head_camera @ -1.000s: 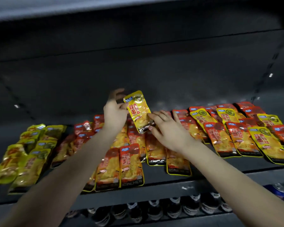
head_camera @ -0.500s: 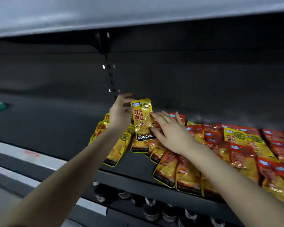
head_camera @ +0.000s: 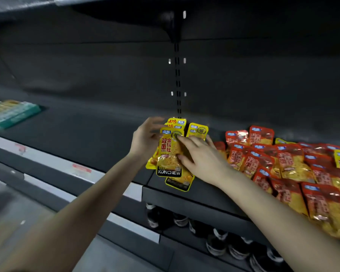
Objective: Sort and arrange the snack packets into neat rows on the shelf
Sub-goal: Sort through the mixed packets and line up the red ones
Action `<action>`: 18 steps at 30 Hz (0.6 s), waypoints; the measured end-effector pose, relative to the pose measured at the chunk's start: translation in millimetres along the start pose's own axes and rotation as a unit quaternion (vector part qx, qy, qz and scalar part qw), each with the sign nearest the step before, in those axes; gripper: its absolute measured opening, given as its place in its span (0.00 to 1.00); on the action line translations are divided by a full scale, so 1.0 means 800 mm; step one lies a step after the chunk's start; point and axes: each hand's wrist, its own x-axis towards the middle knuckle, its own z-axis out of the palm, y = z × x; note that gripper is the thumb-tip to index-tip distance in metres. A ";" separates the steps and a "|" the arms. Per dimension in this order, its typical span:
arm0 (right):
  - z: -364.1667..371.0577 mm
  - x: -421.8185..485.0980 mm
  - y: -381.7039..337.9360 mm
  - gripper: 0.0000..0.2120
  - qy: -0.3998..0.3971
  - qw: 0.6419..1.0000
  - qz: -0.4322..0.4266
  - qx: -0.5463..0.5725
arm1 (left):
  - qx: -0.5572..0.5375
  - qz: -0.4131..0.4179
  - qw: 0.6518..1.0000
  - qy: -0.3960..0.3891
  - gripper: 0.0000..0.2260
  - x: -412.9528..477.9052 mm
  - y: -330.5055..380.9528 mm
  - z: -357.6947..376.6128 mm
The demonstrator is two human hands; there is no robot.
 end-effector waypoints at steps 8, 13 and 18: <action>0.034 0.010 -0.033 0.27 -0.031 0.999 -0.015 -0.010 | 0.012 -0.025 0.999 -0.016 0.18 -0.007 -0.041 -0.029; 0.042 0.014 -0.037 0.27 -0.040 0.999 0.008 -0.015 | 0.016 -0.027 0.999 -0.040 0.18 0.002 -0.051 -0.029; 0.046 0.011 -0.033 0.28 -0.010 0.999 0.038 -0.014 | -0.007 -0.037 0.996 -0.087 0.20 0.014 -0.055 -0.022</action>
